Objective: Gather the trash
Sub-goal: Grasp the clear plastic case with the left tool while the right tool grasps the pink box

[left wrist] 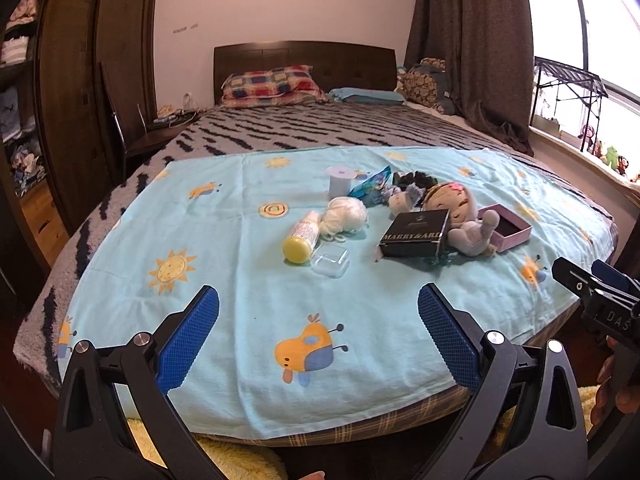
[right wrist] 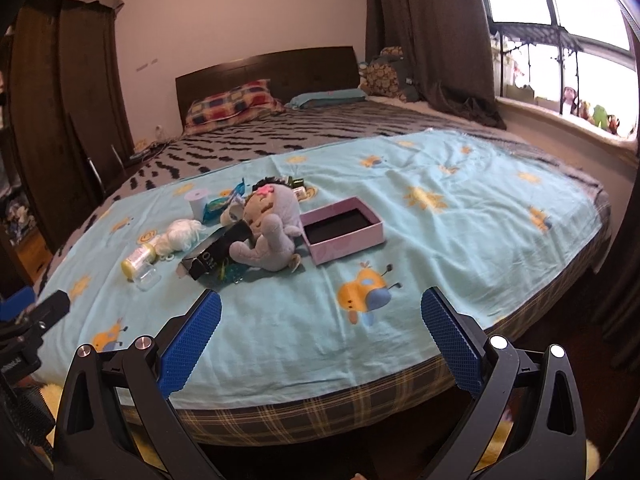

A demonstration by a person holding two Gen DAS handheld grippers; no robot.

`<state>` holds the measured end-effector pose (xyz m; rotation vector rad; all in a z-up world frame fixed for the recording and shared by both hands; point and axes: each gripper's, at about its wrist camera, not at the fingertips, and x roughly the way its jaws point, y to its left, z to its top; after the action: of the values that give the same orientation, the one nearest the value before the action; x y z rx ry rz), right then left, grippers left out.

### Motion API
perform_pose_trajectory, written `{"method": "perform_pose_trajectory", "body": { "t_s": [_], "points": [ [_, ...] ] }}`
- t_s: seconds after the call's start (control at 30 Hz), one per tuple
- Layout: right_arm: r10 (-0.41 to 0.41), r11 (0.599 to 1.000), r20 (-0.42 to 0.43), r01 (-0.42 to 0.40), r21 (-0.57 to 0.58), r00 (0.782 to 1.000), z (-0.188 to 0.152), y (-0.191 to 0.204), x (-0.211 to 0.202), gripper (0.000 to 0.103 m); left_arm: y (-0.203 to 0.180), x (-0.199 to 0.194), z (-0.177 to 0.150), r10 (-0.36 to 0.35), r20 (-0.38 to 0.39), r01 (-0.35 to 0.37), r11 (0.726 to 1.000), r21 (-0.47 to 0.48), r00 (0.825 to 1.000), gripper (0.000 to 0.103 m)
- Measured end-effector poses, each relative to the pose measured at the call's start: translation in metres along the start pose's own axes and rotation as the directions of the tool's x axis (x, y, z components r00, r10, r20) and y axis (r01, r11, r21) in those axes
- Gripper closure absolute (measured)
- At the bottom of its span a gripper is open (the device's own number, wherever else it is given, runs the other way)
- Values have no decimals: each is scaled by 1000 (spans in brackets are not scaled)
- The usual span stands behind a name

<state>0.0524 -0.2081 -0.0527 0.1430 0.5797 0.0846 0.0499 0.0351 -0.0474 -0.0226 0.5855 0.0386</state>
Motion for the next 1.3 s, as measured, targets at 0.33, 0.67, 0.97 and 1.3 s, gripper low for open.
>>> {"method": "perform_pose_trajectory", "body": {
  "t_s": [0.33,0.67,0.97,1.3],
  "points": [
    [-46,999,-62,47,15,997,2,-7,43,3,11,43,-6,-38,-80,37,999,-7,996,9],
    [-138,990,-108,134,-47,985,6,-27,88,3,5,95,-3,-81,-174,86,996,23,981,16],
    [-136,988,-100,128,-83,986,16,-33,119,3,4,130,0,-68,-203,76,996,35,977,31],
    [-125,987,-104,114,-112,987,36,-33,144,3,1,153,16,-96,-204,105,994,35,974,38]
  ]
}}
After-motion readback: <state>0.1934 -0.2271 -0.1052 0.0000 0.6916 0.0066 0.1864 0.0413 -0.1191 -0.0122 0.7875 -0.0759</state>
